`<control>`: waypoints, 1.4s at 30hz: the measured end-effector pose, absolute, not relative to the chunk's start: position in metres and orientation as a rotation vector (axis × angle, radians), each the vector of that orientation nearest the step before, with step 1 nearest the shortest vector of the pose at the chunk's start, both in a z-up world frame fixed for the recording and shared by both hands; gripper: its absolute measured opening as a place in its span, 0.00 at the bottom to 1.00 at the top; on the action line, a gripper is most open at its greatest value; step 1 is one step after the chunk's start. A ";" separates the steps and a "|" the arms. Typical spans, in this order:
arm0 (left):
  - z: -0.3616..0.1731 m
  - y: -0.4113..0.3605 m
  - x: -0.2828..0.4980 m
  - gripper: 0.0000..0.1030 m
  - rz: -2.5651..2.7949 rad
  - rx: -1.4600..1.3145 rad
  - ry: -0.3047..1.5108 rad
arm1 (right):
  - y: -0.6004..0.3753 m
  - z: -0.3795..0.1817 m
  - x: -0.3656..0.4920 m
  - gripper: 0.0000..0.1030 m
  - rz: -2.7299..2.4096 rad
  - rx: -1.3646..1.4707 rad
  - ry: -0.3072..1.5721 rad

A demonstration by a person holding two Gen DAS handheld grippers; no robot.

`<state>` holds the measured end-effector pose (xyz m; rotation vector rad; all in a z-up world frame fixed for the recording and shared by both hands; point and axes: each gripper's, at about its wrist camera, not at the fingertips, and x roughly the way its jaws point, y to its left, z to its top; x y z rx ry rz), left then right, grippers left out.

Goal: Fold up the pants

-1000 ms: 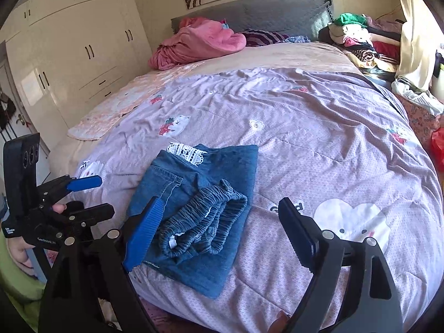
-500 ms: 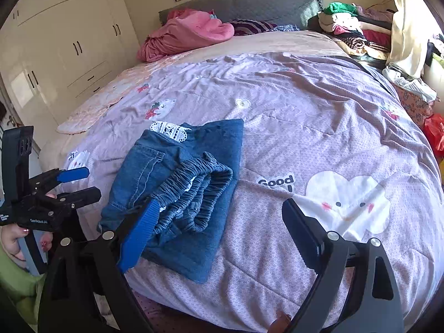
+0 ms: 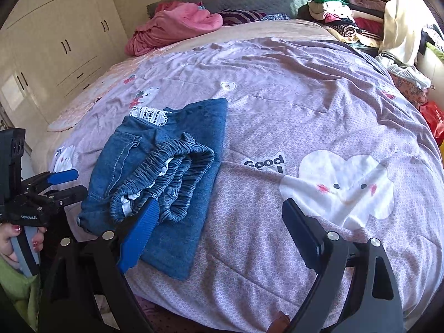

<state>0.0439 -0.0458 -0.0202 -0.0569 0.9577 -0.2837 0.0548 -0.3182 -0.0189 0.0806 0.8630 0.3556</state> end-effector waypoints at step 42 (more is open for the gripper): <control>-0.049 -0.067 0.072 0.66 -0.353 -0.116 1.012 | -0.292 -0.055 0.149 0.36 0.694 0.130 0.925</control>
